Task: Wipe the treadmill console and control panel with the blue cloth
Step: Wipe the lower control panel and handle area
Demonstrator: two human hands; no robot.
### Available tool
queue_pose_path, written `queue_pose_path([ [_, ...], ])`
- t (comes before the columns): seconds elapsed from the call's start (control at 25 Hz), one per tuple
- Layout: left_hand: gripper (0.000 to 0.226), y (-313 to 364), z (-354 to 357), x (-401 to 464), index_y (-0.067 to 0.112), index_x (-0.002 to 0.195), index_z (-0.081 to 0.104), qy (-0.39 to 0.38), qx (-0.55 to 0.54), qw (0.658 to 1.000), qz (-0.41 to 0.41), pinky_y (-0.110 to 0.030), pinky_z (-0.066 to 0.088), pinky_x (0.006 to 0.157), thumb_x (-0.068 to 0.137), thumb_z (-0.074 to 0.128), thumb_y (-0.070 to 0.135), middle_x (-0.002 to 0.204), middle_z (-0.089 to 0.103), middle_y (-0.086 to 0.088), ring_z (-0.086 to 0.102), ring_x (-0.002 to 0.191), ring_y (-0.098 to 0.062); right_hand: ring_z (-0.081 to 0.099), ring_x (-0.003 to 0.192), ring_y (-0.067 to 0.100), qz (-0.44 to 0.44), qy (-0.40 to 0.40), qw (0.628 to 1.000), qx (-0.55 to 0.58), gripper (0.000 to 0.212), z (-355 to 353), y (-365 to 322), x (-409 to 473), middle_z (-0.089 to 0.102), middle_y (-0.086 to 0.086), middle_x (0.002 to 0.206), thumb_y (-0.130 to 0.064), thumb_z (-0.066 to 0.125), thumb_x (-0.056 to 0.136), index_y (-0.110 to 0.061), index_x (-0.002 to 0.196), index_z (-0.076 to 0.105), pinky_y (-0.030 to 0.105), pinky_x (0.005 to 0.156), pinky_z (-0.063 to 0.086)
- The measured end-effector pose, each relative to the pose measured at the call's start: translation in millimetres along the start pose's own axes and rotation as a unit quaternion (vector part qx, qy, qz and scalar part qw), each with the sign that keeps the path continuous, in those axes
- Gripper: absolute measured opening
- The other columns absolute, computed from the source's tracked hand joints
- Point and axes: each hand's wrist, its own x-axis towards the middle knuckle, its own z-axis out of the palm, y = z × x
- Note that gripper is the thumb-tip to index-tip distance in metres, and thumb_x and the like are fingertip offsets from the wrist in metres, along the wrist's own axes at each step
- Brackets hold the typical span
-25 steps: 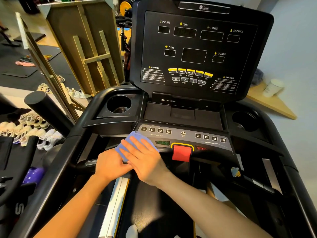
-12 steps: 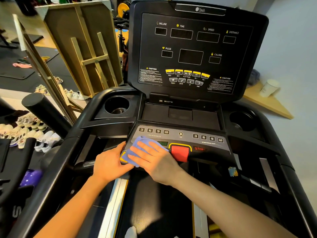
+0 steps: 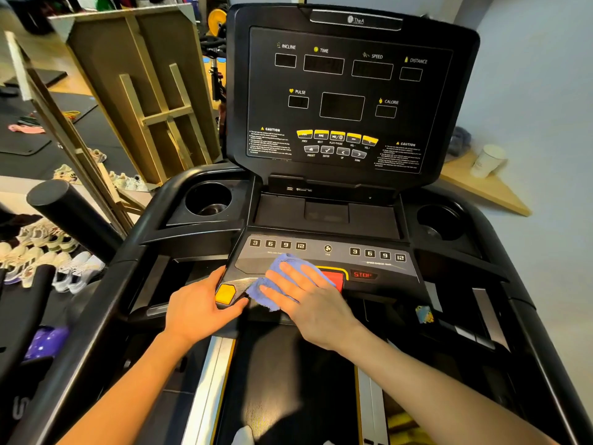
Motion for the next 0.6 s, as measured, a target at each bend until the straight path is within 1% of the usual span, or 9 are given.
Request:
queue_pose_path([
  [0.12, 0.091, -1, 1, 0, 0.026, 0.14, 0.052, -0.007, -0.002, 1.0, 0.001, -0.018, 0.049, 0.051, 0.074, 0.037, 0.088, 0.08, 0.071, 0.014, 0.064, 0.064, -0.004, 0.024, 0.152, 0.027, 0.022, 0.016, 0.999, -0.026, 0.063, -5, 3, -9, 0.037, 0.001, 0.16, -0.026, 0.057, 0.095, -0.026, 0.154, 0.036, 0.046, 0.124, 0.009],
  [0.16, 0.093, -2, 1, 1, 0.026, 0.14, 0.052, -0.01, -0.003, 1.0, 0.0, -0.019, 0.051, 0.052, 0.074, 0.035, 0.089, 0.08, 0.071, 0.014, 0.064, 0.064, -0.004, 0.022, 0.152, 0.027, 0.029, 0.014, 0.999, -0.029, 0.063, -5, 4, -13, 0.036, 0.001, 0.161, -0.026, 0.055, 0.095, -0.026, 0.154, 0.036, 0.047, 0.125, 0.009],
  [0.28, 0.096, -1, 2, 1, 0.026, 0.142, 0.052, -0.014, -0.001, 1.0, -0.005, -0.017, 0.048, 0.051, 0.073, 0.033, 0.09, 0.082, 0.072, 0.013, 0.063, 0.064, -0.004, 0.018, 0.154, 0.027, 0.054, 0.009, 0.998, -0.028, 0.062, -6, 6, -23, 0.033, 0.003, 0.162, -0.022, 0.048, 0.095, -0.022, 0.156, 0.034, 0.05, 0.123, 0.02],
  [0.36, 0.098, -1, 2, 1, 0.025, 0.142, 0.051, -0.014, 0.004, 1.0, -0.008, -0.015, 0.045, 0.05, 0.072, 0.032, 0.091, 0.085, 0.073, 0.012, 0.064, 0.065, -0.005, 0.021, 0.153, 0.028, 0.075, 0.02, 0.996, -0.033, 0.06, -8, 7, -29, 0.036, 0.006, 0.161, -0.021, 0.049, 0.096, -0.018, 0.154, 0.037, 0.051, 0.12, 0.025],
  [0.48, 0.1, 0, 1, 1, 0.026, 0.143, 0.049, -0.017, 0.01, 1.0, -0.013, -0.014, 0.044, 0.051, 0.071, 0.029, 0.092, 0.088, 0.074, 0.011, 0.066, 0.067, -0.006, 0.025, 0.151, 0.029, 0.097, 0.023, 0.994, -0.049, 0.057, -12, 11, -42, 0.039, 0.008, 0.159, -0.02, 0.046, 0.097, -0.015, 0.153, 0.039, 0.05, 0.12, 0.028],
  [0.6, 0.099, 1, -1, 1, 0.026, 0.144, 0.049, -0.024, 0.014, 0.999, -0.015, -0.012, 0.04, 0.049, 0.071, 0.031, 0.091, 0.087, 0.073, 0.012, 0.061, 0.062, -0.004, 0.027, 0.151, 0.029, 0.125, 0.016, 0.99, -0.069, 0.059, -16, 18, -59, 0.041, 0.009, 0.158, -0.022, 0.045, 0.094, -0.016, 0.153, 0.04, 0.05, 0.119, 0.029],
])
